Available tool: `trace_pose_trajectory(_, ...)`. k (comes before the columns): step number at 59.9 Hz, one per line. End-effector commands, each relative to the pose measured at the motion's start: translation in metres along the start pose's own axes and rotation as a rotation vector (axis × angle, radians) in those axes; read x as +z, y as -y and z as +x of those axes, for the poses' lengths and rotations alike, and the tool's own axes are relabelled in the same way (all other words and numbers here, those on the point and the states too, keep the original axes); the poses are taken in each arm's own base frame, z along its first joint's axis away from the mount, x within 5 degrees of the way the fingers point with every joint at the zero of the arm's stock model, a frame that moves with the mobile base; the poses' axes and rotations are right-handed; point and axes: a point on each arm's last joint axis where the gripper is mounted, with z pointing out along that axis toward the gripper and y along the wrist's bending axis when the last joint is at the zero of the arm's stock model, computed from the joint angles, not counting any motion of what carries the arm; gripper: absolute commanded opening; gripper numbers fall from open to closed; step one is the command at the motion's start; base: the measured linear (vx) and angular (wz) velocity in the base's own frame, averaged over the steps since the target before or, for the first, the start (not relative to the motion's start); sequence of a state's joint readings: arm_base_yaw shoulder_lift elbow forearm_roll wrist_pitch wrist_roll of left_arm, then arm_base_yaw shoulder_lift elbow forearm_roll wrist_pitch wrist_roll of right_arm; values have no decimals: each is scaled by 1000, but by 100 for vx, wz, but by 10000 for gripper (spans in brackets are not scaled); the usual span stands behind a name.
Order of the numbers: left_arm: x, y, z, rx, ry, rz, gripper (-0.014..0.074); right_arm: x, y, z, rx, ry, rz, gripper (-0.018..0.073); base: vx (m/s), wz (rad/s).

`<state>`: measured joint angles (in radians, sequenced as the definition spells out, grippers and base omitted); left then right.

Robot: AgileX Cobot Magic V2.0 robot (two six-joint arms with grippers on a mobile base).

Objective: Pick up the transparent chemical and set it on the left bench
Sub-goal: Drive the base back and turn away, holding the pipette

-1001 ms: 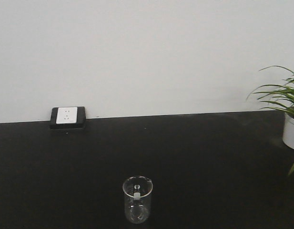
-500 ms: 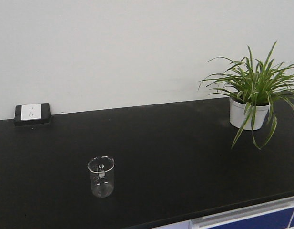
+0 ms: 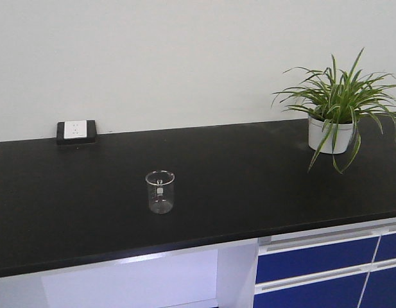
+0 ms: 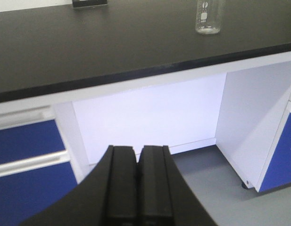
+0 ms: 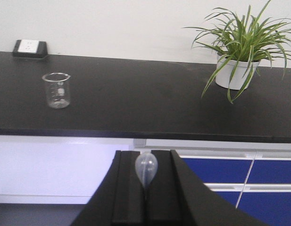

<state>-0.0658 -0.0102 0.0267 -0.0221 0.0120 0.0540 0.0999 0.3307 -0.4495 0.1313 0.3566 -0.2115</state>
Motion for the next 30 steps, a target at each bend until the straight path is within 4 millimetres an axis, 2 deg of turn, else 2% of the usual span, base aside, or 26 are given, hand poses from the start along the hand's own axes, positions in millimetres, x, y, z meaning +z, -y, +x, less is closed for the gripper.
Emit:
trace_pose_trajectory(1,-1,0,-3,-9,81,-2,-3,-2,3,-16,-6,102,24,-3,-40,13)
trace_pose_trajectory(30,-1,0,-3,-9,81,-2,-3,-2,2,-15,-6,96,23,-3,-40,14)
